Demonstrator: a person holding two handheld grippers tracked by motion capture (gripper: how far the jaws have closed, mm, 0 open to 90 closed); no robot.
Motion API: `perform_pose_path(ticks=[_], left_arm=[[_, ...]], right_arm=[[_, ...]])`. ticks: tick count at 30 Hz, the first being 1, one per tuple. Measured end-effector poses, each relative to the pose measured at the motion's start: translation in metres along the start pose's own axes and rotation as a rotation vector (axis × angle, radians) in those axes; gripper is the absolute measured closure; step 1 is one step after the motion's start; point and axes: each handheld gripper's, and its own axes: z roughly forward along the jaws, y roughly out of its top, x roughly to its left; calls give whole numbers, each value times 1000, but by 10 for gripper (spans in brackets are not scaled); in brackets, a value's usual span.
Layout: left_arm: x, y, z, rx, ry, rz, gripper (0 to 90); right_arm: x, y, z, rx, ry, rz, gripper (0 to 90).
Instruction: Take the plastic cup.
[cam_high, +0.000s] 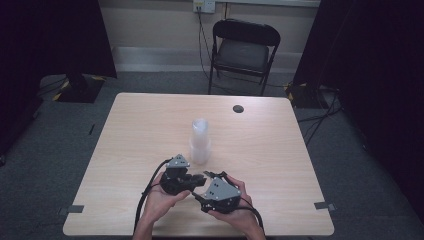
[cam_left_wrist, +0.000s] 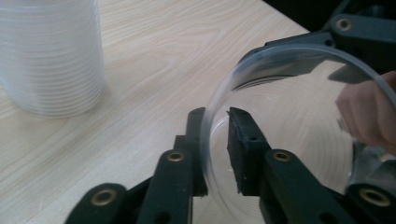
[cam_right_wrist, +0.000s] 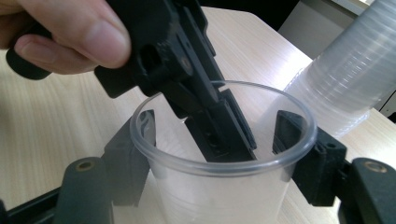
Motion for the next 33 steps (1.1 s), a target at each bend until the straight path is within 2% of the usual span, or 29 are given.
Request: perform_pose_path(ticks=[1, 2, 6, 25, 28, 30, 32, 33], left_arm=[[0, 0, -1, -8, 1, 5, 761], [0, 0, -1, -23, -6, -9, 752], [2, -1, -2, -55, -8, -22, 746], [1, -2, -5, -118, 14, -21, 635], [1, -2, -6, -126, 7, -21, 623], [2, -2, -7, -131, 4, -35, 609], [3, -2, -8, -138, -9, -49, 548], [2, -2, -8, -143, 0, -40, 546]], right_arm=[[-1, 0, 0, -2, -2, 6, 300], [-1, 0, 0, -1, -8, 7, 300], [-4, -1, -2, -5, -22, 14, 301], [-11, -3, -6, -6, -44, 40, 304], [-11, -4, -5, -5, -45, 44, 304], [-12, -4, -5, -4, -51, 47, 304], [-13, -5, -5, -7, -54, 55, 304], [-14, -5, -6, -9, -58, 60, 304]])
